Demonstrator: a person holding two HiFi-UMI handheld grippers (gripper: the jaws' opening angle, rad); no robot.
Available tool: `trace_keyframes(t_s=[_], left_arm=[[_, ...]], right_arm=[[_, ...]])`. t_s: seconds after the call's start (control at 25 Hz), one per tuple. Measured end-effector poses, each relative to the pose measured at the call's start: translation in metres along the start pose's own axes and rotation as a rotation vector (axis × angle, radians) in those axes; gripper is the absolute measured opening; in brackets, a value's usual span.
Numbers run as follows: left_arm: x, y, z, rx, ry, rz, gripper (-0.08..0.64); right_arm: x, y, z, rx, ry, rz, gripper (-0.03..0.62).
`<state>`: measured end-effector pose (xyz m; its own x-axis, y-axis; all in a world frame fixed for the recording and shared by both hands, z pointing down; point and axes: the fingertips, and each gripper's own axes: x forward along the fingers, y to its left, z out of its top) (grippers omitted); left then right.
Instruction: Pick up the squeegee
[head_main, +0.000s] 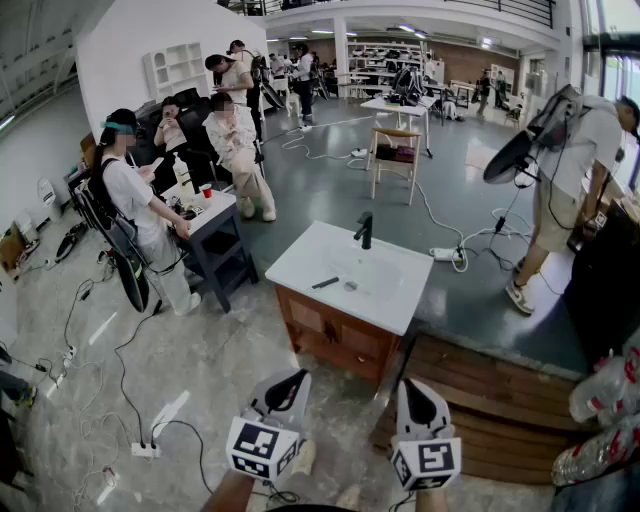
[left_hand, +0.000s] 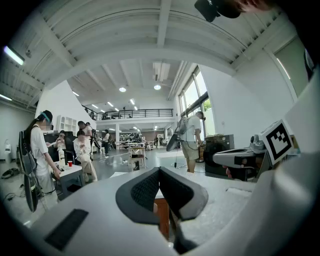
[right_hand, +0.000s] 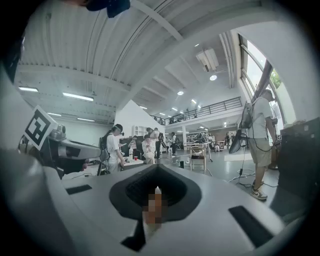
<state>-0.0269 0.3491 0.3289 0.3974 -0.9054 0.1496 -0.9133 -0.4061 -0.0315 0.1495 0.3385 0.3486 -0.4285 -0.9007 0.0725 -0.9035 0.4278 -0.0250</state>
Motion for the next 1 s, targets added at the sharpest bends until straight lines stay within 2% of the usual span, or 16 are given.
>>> trace_keyframes(t_s=[0.56,1.0], left_arm=[[0.023,0.040,-0.008,-0.008,0.021,0.000,0.003],[0.079,0.098,-0.014,-0.028,0.045,-0.033,0.002]], right_arm=[[0.045,0.012,-0.008,0.011,0.012,0.004,-0.002],[0.118,0.010,-0.017,0.020,0.049,-0.031,-0.002]])
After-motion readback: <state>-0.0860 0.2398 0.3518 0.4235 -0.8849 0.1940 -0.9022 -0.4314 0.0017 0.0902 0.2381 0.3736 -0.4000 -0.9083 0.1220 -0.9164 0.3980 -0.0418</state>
